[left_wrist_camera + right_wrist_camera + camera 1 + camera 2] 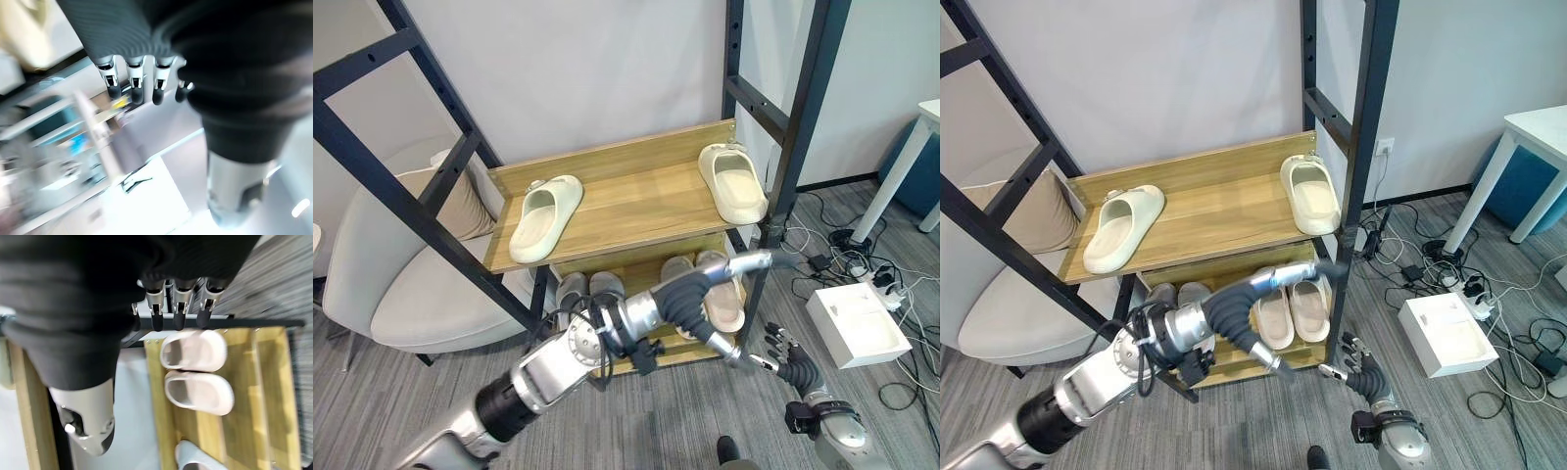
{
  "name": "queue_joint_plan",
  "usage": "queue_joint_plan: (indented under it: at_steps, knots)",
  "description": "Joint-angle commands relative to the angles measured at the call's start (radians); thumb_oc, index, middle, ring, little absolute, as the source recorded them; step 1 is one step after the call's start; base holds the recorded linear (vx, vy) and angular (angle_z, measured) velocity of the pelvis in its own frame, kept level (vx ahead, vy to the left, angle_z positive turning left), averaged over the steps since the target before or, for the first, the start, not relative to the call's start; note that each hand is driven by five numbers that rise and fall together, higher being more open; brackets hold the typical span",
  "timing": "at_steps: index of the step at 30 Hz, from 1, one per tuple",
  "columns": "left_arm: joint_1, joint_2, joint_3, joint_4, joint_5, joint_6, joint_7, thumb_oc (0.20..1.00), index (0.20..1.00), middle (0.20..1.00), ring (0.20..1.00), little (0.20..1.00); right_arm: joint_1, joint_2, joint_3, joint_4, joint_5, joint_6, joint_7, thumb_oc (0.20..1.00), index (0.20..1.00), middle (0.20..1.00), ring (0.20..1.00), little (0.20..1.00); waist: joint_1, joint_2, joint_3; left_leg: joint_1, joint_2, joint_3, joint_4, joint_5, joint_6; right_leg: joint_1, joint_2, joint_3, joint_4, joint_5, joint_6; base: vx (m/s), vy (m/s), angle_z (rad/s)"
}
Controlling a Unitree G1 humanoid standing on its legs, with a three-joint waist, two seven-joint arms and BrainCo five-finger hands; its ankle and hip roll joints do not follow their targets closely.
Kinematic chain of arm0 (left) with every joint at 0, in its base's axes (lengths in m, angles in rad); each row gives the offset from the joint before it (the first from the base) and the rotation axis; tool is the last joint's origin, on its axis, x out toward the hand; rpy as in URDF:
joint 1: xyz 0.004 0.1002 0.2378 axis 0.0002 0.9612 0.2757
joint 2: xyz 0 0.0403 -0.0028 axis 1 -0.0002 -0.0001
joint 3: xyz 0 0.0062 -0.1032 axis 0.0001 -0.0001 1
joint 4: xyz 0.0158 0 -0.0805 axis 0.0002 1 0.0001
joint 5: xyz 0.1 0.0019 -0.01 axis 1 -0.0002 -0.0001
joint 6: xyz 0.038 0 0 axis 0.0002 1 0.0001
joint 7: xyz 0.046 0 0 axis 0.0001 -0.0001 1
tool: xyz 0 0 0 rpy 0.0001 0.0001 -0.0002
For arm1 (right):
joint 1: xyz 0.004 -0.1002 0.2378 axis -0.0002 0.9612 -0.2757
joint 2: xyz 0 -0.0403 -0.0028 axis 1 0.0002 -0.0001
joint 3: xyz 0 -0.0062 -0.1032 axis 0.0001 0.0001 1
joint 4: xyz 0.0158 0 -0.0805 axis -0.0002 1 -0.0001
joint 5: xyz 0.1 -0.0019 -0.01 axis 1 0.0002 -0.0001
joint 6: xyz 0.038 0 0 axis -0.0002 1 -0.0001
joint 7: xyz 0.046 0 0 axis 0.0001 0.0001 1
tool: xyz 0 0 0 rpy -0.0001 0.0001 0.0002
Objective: Arrange the slippers neatly on the shoe rack.
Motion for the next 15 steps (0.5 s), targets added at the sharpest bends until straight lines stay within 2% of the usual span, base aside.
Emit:
queue_joint_plan:
  at_steps: [1, 5, 8, 12, 13, 15]
  knots:
    - [-0.001, 0.069, 0.162, 0.069, -0.003, -0.095, 0.189, 1.0, 1.0, 1.0, 1.0, 1.0, -0.039, 0.033, -0.015, -0.049, -0.014, -0.087, -0.023, 1.0, 1.0, 1.0, 1.0, 1.0, 0.034, -0.064, 0.033, 0.026, 0.005, -0.081, -0.005, -0.092, -0.016, 0.066, -0.022, -0.032, 0.009, -0.1, 0.05, 0.0, 0.0, 0.0]
    - [-0.05, 0.075, 0.26, 0.135, 0.292, -0.097, 0.391, 1.0, 1.0, 1.0, 1.0, 1.0, -0.032, 0.046, -0.003, -0.039, -0.007, -0.117, -0.042, 1.0, 1.0, 1.0, 1.0, 1.0, 0.043, -0.072, 0.028, 0.026, 0.005, -0.085, -0.005, -0.091, -0.019, 0.072, -0.022, -0.038, 0.007, -0.1, 0.049, 0.02, -0.02, 0.12]
    - [-0.172, 0.149, 0.249, 0.317, 0.614, -0.032, 0.549, 1.0, 1.0, 1.0, 1.0, 1.0, -0.036, 0.01, 0.023, -0.04, -0.008, -0.144, -0.057, 1.0, 1.0, 1.0, 1.0, 1.0, 0.035, -0.069, 0.028, 0.026, 0.006, -0.08, -0.005, -0.091, -0.023, 0.07, -0.023, -0.038, 0.006, -0.097, 0.052, 0.02, -0.001, 0.11]
    - [-0.249, 0.251, 0.237, 0.47, 0.868, 0.066, 0.64, 1.0, 1.0, 1.0, 1.0, 1.0, -0.056, -0.024, 0.053, -0.034, -0.012, -0.161, -0.063, 1.0, 1.0, 1.0, 1.0, 1.0, 0.031, -0.068, 0.034, 0.025, 0.008, -0.072, -0.005, -0.093, -0.026, 0.066, -0.025, -0.037, 0.006, -0.093, 0.057, 0.01, 0.007, -0.04]
    - [-0.25, 0.251, 0.236, 0.473, 0.87, 0.066, 0.642, 1.0, 1.0, 1.0, 1.0, 1.0, -0.058, -0.023, 0.054, -0.033, -0.011, -0.161, -0.064, 1.0, 1.0, 1.0, 1.0, 1.0, 0.03, -0.069, 0.035, 0.025, 0.008, -0.072, -0.005, -0.093, -0.026, 0.066, -0.025, -0.037, 0.006, -0.093, 0.057, 0.01, 0.015, -0.03]
    - [-0.289, 0.325, 0.218, 0.561, 1.024, 0.136, 0.659, 1.0, 1.0, 1.0, 1.0, 1.0, -0.068, -0.05, 0.056, -0.041, -0.003, -0.168, -0.058, 1.0, 1.0, 1.0, 1.0, 1.0, 0.027, -0.072, 0.04, 0.024, 0.01, -0.067, -0.005, -0.096, -0.027, 0.062, -0.025, -0.035, 0.006, -0.092, 0.061, 0.0, 0.0, 0.0]
